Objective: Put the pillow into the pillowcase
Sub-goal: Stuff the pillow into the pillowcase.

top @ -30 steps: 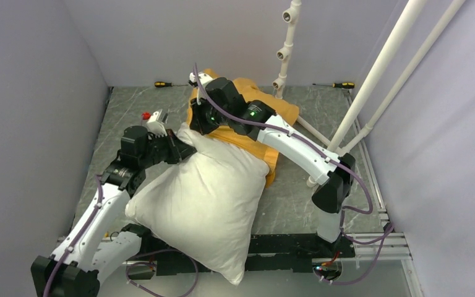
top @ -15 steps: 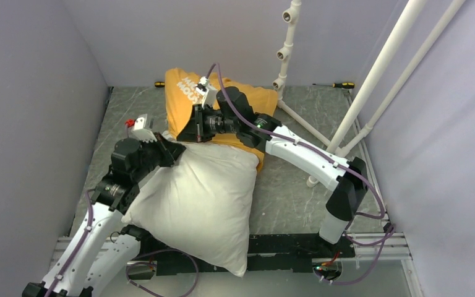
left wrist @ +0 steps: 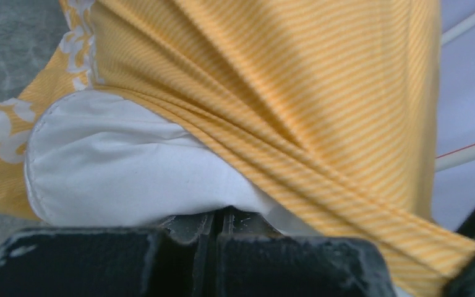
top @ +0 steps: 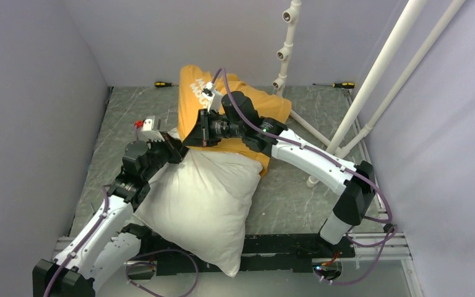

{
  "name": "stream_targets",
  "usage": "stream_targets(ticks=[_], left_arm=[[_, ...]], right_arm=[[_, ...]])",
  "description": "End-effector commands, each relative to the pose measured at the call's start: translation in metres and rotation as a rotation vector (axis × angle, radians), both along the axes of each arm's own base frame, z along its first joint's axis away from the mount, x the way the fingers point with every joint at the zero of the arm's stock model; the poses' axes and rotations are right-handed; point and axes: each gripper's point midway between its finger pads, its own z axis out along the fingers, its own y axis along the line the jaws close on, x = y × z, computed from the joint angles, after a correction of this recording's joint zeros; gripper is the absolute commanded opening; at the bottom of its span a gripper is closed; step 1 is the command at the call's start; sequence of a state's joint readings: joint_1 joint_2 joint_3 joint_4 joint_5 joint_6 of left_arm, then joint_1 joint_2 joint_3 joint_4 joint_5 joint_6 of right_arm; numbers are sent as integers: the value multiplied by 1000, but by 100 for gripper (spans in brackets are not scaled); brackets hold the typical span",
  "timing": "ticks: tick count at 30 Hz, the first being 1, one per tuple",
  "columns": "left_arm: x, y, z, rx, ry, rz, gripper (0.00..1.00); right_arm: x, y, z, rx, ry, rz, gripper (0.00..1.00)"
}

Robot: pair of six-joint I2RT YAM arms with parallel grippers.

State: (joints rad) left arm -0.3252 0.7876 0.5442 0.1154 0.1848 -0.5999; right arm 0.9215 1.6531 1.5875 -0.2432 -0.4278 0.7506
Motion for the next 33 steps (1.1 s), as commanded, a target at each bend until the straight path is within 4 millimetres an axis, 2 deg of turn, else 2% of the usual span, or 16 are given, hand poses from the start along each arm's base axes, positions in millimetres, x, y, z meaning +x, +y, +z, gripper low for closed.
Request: stream_targets(ticks=[1,2,4,9,13,16,17,18,19,20,21,23,25,26,31,33], left_arm=[[8,8,157,-116,-484,33,0],[4,8,163,-121,-510,25,0],[2,13,159,-118,-505,49,0],[21,12,93,-37,-258,75,0],[28,0,58,12,-123,11,12],[25,3,53,102,-25,0,24],[22,5,55,141,6,-5,40],[16,10,56,184,43,-9,52],[12,15,55,223,90,2,71],[7,23,52,260,147,23,83],[3,29,50,290,194,41,89],[-7,37,44,335,286,26,93],[-8,35,47,280,325,-18,94],[-6,30,50,221,326,-49,94],[3,-8,97,-152,192,-308,98],[3,-19,101,-281,190,-377,97]], right_arm=[[-103,-5,51,71,-49,333,0],[-93,-8,42,48,-50,288,0],[-72,-17,22,3,-44,198,0],[-25,-37,-47,-116,19,35,0],[2,-41,-112,-236,86,-31,0],[19,-46,-145,-295,131,-67,0],[23,-47,-151,-307,141,-73,0],[26,-47,-152,-308,140,-72,0],[28,-47,-152,-303,132,-76,0],[29,-48,-150,-295,127,-78,0],[28,-47,-145,-279,121,-70,0],[28,-47,-132,-248,102,-72,0],[27,-47,-114,-201,79,-64,0],[27,-47,-106,-176,72,-65,0],[32,-55,-57,-22,55,-91,0],[36,-62,-34,45,38,-110,0]])
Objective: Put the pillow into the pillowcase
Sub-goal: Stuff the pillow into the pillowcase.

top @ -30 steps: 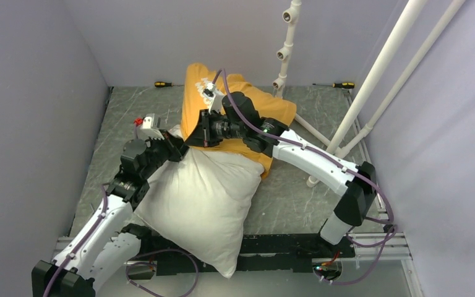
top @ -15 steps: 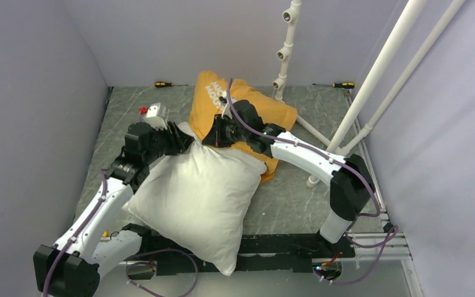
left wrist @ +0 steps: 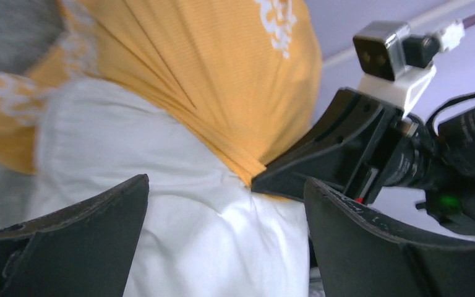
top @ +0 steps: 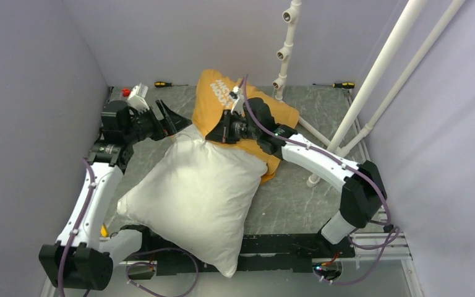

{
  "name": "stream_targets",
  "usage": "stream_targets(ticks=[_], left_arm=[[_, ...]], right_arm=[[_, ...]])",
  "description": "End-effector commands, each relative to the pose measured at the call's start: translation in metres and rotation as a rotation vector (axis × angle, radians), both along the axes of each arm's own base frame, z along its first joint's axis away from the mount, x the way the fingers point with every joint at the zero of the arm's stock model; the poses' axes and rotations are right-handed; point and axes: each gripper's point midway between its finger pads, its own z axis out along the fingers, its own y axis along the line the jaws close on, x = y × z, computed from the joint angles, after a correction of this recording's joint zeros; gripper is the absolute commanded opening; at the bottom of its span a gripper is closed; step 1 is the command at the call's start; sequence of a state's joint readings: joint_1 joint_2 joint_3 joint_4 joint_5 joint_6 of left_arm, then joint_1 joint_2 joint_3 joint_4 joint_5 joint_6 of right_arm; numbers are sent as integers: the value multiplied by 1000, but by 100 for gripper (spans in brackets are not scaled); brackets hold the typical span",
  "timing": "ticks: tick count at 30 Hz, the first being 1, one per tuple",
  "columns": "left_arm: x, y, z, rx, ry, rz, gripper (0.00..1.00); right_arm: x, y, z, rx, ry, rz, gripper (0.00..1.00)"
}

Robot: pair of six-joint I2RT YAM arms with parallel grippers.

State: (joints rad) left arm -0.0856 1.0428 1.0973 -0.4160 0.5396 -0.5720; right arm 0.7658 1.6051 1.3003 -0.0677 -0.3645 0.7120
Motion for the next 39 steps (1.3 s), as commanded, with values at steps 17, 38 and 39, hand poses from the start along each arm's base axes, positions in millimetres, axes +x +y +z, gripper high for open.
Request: stream_targets(ticks=[17,38,39], left_arm=[[-35,-74,32,-437,-100,-361,92],[36,-97,-6,-692,-108,-333,62],[35,-101,-3,-712,-115,-351,55]], right_arm=[[-16,-18,81,203,-10,61,0],[-57,-10,115,299,-56,277,0],[-57,-9,111,285,-48,281,0]])
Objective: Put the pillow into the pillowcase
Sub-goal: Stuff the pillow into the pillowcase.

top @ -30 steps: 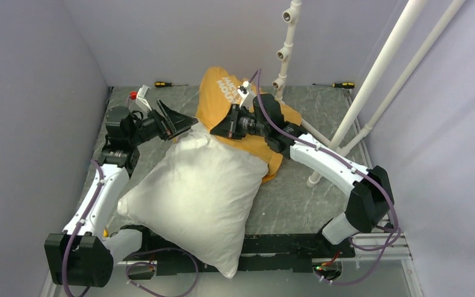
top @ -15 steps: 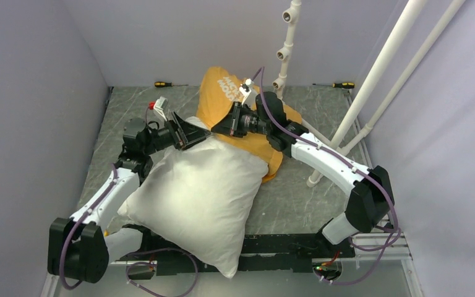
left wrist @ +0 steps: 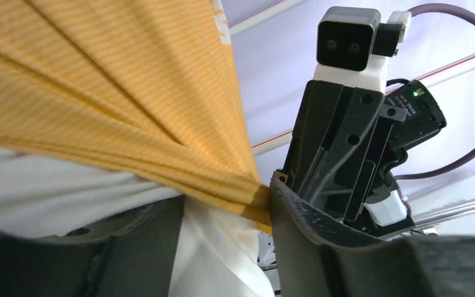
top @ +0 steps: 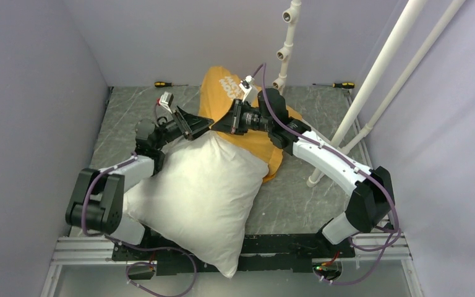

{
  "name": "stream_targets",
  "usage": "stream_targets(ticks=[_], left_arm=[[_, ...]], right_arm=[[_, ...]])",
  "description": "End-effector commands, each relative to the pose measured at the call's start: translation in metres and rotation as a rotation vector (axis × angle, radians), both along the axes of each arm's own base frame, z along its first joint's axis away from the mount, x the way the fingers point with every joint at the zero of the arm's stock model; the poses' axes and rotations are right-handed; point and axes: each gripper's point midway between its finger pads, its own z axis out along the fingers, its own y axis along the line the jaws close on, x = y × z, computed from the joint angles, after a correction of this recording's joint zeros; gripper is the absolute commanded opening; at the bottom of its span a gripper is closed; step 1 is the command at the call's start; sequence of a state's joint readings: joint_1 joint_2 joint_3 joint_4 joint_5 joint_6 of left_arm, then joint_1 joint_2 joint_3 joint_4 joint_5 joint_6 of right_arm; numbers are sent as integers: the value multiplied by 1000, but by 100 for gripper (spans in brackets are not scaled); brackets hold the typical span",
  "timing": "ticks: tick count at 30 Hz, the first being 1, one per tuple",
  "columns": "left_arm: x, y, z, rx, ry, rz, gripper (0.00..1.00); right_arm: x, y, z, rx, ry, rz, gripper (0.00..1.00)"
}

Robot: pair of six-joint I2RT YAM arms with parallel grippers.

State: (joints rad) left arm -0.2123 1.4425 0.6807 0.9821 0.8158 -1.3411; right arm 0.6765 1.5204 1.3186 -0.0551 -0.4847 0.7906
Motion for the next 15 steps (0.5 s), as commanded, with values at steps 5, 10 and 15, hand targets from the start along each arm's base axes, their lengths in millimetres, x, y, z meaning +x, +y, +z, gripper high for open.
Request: stream_targets(ticks=[5,10,15], left_arm=[[4,-27,43,-80,-163,-48,14],[-2,-23,40,68,-146,4,0],[1,-14,29,206,-91,67,0]], right_arm=[[-57,18,28,48,-51,243,7],[-48,-13,12,-117,-97,40,59],[-77,-36,21,-241,-155,-44,96]])
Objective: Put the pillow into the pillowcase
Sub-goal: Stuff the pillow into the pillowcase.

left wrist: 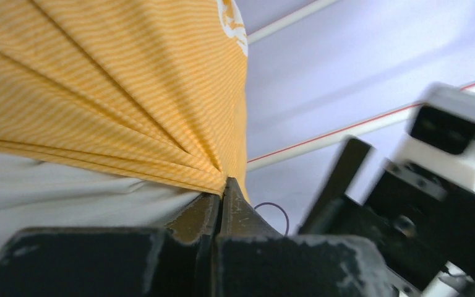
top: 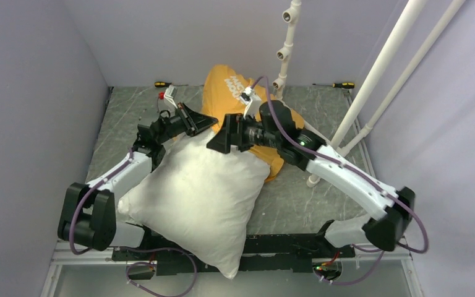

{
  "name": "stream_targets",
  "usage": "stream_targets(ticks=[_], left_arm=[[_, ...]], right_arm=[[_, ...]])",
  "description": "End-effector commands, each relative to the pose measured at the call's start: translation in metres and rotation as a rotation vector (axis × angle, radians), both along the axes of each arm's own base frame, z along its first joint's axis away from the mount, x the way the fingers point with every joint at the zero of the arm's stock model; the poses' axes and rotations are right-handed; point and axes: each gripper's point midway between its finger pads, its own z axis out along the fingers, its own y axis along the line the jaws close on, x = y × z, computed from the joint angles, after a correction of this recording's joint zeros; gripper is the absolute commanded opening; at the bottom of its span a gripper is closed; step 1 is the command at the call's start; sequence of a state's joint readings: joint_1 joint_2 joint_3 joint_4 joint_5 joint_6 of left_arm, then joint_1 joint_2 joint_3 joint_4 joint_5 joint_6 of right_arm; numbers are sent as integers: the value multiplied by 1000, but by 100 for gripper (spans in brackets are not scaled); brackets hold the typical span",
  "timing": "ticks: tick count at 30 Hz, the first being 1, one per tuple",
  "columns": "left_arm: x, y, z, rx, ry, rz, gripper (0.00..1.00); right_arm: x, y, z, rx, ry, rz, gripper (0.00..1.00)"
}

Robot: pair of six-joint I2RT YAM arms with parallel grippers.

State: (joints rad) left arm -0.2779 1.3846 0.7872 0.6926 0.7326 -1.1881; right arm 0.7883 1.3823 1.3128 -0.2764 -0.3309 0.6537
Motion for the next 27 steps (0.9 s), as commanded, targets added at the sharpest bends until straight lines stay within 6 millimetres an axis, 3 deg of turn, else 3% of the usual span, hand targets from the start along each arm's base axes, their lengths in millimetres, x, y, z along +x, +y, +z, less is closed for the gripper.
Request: stream_targets(ticks=[1,4,7,10,14,18,19,20,22,24,25,27], left_arm=[[-4,2,18,123,-80,26,0],[-1,-1,17,121,-75,4,0],[1,-2,16,116,-68,1,0],[2,-2,16,124,-65,-1,0],[-2,-2,24,146,-77,-13,0],[-9,1,31,158,-91,-6,0],[-11,1,33,161,-94,-7,0],[-13,2,35,165,-92,-7,0],[-17,3,39,169,-101,-8,0],[-21,5,43,188,-101,-15,0],[-23,6,45,197,-109,-13,0],[-27,7,54,195,-117,-13,0]], right_arm=[[-38,-23,15,-133,-66,-41,97],[-63,-19,-9,-226,8,-32,99],[-86,-16,-45,-296,84,-35,99],[-95,-16,-76,-369,77,-96,99],[-78,-27,-121,-590,-56,-285,99],[-52,-21,-158,-702,-150,-398,99],[-45,-17,-166,-721,-161,-407,93],[-40,-13,-173,-735,-172,-403,81],[-31,-7,-182,-744,-154,-402,41],[-23,-8,-184,-710,-136,-406,11],[-20,-13,-182,-701,-132,-417,1],[-13,-20,-163,-666,-145,-437,0]])
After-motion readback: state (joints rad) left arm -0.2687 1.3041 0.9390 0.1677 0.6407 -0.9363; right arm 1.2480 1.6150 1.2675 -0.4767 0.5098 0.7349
